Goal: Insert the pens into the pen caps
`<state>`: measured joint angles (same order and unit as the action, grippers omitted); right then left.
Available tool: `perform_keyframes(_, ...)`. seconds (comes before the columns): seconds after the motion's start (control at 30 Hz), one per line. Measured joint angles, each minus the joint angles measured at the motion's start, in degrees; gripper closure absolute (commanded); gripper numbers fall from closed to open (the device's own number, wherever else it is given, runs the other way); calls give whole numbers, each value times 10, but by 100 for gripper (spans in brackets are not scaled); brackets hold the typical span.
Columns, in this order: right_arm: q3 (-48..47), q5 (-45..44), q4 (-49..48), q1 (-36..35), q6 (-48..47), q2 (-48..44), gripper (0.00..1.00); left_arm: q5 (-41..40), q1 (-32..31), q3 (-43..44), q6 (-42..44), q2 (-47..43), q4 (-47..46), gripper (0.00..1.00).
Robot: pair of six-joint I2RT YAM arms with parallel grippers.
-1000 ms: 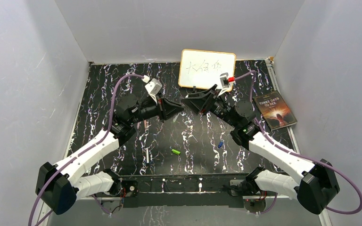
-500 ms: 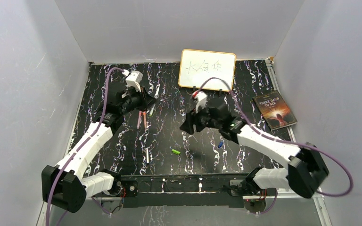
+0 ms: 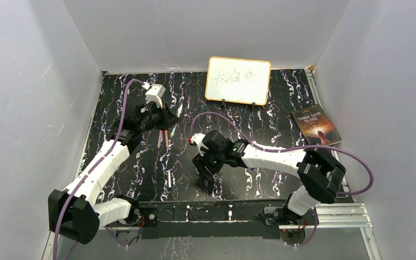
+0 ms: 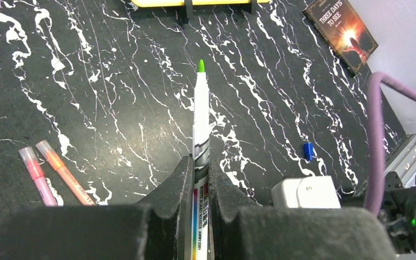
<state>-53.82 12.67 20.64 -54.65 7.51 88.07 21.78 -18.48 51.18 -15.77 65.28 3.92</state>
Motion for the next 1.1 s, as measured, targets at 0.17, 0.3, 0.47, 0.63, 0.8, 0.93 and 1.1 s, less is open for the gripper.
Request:
perform_keyframes(0.17, -19, -10, 8, -19, -7, 33, 49, -2, 0, 11, 6, 0, 14, 100)
perform_keyframes(0.3, -33, -23, 12, -22, -13, 57, 65, -5, 1, 17, 9, 0, 23, 100)
perform_keyframes(0.47, -34, -42, 20, -24, -11, 59, 100, -12, 2, 17, 12, 0, 34, 100)
perform_keyframes(0.63, -33, -40, 16, -30, 5, 51, 100, -27, 9, 19, 6, 1, 45, 100)
perform_keyframes(0.8, -1, -33, -13, -47, 26, 47, 100, -34, 28, 28, -12, 13, 46, 100)
perform_keyframes(0.93, 26, -26, -23, -56, 43, 47, 100, -34, 40, 28, -21, 20, 52, 100)
perform_keyframes(1.1, 31, -32, -35, -56, 51, 47, 100, -33, 47, 28, -25, 20, 54, 100)
